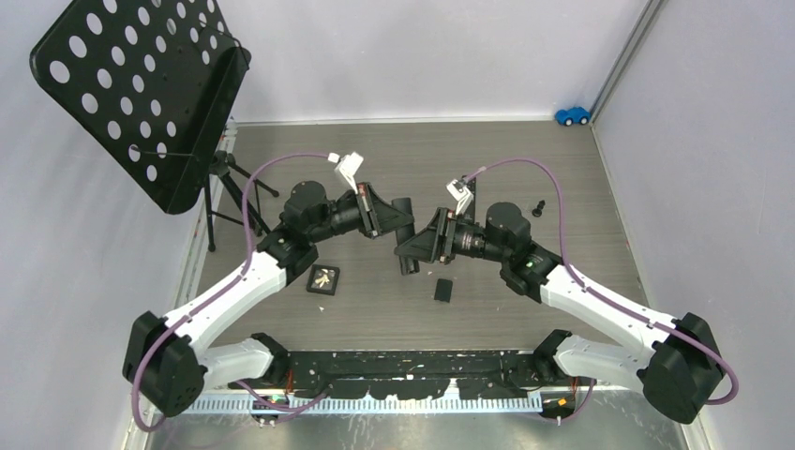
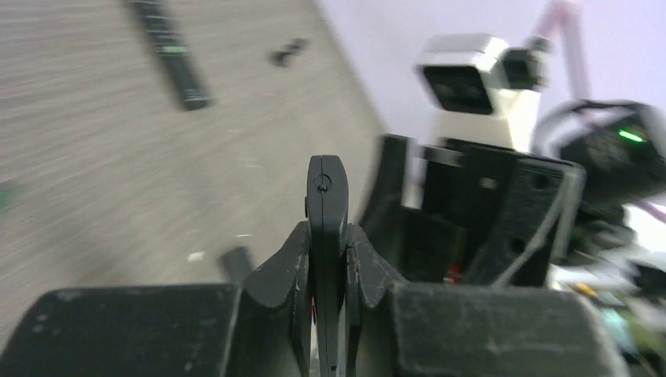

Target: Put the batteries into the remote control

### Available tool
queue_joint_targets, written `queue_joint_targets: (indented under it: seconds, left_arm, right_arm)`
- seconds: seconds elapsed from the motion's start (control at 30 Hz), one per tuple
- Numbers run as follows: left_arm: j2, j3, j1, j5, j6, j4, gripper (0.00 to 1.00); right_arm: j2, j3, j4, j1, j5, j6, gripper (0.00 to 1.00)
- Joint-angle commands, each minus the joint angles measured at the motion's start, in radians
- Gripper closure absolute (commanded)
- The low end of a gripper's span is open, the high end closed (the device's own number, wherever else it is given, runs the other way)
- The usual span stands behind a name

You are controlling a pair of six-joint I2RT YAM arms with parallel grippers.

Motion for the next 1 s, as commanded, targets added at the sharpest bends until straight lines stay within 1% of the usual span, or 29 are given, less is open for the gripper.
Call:
queue_joint_targets:
  seconds: [0.0, 0.03, 0.1, 0.13, 0.2, 0.27, 0.33, 0.37, 0.4, 0.47, 0.53, 0.67, 0.77, 0.83, 0.9, 0.93, 0.97]
  left_arm:
    - [-0.066, 0.023, 0.014, -0.513, 0.261, -0.382, 1.0]
    - [-0.076, 0.019, 0.014, -0.584, 0.273, -0.416, 1.0]
    - [-0.099, 0.012, 0.015, -0.68, 0.29, -0.476, 1.0]
    - [-0.113, 0.01, 0.014, -0.714, 0.296, -0.504, 1.0]
    - [-0.148, 0.003, 0.015, -0.762, 0.308, -0.543, 1.0]
    - [-0.188, -0.011, 0.014, -0.797, 0.32, -0.563, 1.0]
    - [-0.223, -0.024, 0.014, -0.825, 0.325, -0.574, 1.0]
    - [-0.241, -0.028, 0.014, -0.83, 0.328, -0.575, 1.0]
    - [-0.251, -0.028, 0.014, -0.831, 0.33, -0.578, 1.0]
    - [-0.263, -0.027, 0.015, -0.827, 0.339, -0.588, 1.0]
    - [-0.271, -0.026, 0.016, -0.822, 0.349, -0.597, 1.0]
    - [-0.284, -0.033, 0.016, -0.81, 0.365, -0.597, 1.0]
    - [-0.284, -0.035, 0.015, -0.8, 0.373, -0.594, 1.0]
    - [-0.275, -0.031, 0.018, -0.805, 0.378, -0.596, 1.0]
    - [-0.269, -0.028, 0.018, -0.822, 0.379, -0.602, 1.0]
    - [-0.267, -0.026, 0.019, -0.834, 0.377, -0.605, 1.0]
    - [-0.268, -0.025, 0.02, -0.845, 0.377, -0.604, 1.0]
  right_arm:
    - [-0.019, 0.064, -0.267, 0.004, 0.227, -0.054, 0.28]
    - [-0.014, 0.071, -0.306, 0.004, 0.268, -0.051, 0.28]
    - [0.009, 0.098, -0.384, 0.004, 0.368, -0.036, 0.29]
    - [0.032, 0.124, -0.429, 0.004, 0.425, -0.025, 0.31]
    - [0.096, 0.19, -0.517, 0.006, 0.507, -0.014, 0.38]
    - [0.182, 0.27, -0.594, 0.013, 0.638, 0.012, 0.42]
    - [0.296, 0.368, -0.661, 0.017, 0.733, 0.024, 0.48]
    - [0.368, 0.433, -0.689, 0.017, 0.754, 0.023, 0.51]
    - [0.462, 0.499, -0.754, 0.019, 0.799, 0.031, 0.57]
    - [0.575, 0.619, -0.814, 0.024, 0.834, 0.053, 0.65]
    - [0.705, 0.724, -0.842, 0.043, 0.874, 0.063, 0.67]
    - [0.876, 0.943, -0.891, 0.081, 0.904, -0.072, 0.67]
    - [0.962, 1.043, -0.898, 0.083, 0.823, -0.238, 0.67]
    - [1.0, 1.078, -0.88, 0.087, 0.721, -0.396, 0.66]
    - [1.027, 1.093, -0.881, 0.096, 0.622, -0.598, 0.61]
    - [1.031, 1.083, -0.88, 0.103, 0.604, -0.7, 0.56]
    - [1.028, 1.062, -0.872, 0.109, 0.62, -0.781, 0.51]
